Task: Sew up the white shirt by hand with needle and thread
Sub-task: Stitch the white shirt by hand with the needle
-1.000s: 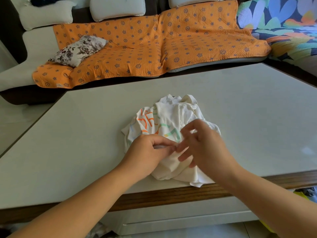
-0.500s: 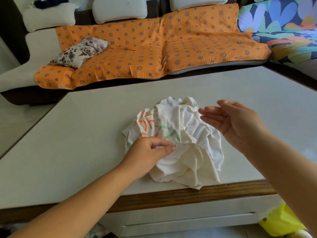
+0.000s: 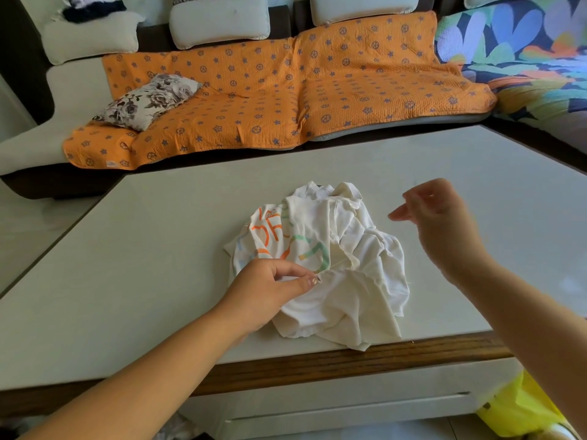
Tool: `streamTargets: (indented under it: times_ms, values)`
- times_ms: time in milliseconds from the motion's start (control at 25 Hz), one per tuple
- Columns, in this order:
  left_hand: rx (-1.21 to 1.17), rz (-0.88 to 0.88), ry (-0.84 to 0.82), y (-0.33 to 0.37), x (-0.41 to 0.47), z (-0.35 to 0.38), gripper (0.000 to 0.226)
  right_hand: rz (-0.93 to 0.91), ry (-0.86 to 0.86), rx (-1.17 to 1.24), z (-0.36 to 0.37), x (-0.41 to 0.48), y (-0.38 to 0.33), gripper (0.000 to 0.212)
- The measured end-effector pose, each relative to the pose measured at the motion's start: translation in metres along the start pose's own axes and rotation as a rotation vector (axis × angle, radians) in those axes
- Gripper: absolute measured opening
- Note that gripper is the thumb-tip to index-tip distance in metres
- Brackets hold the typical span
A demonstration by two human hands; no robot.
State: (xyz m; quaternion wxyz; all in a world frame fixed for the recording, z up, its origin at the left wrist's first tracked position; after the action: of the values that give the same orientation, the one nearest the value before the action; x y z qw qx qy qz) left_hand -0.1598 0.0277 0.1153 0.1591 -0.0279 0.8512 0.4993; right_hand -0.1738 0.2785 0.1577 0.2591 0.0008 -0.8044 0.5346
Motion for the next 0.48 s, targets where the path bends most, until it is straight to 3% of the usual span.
streamTargets:
  times_ms: [120,200,360,480]
  values:
    - [-0.023,0.012,0.013,0.003,-0.001,0.001,0.006,-0.175,-0.401,-0.228,0.024,-0.026,-0.014,0.009]
    - [-0.058,0.027,0.021,0.004,0.001,0.001,0.006,-0.372,-0.558,-0.327,0.042,-0.049,-0.016,0.009]
    - [-0.005,0.081,0.124,0.005,0.009,-0.005,0.007,-0.724,-0.466,-0.394,0.051,-0.06,-0.002,0.012]
    - [0.159,0.18,0.252,0.003,0.02,-0.004,0.01,-0.744,-0.482,-0.471,0.053,-0.059,0.016,0.021]
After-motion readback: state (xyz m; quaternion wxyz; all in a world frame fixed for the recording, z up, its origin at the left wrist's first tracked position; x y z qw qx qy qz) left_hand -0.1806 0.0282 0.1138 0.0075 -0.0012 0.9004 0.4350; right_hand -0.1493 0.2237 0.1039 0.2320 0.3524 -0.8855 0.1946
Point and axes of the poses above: each hand's wrist, its own x-axis towards the middle knuckle, its own z-axis out of the palm, y = z × x, the point moved 3 cm from there along x, towards the middle knuckle, and after that the axes turned 12 degrees about -z, right-handed, at the moved point
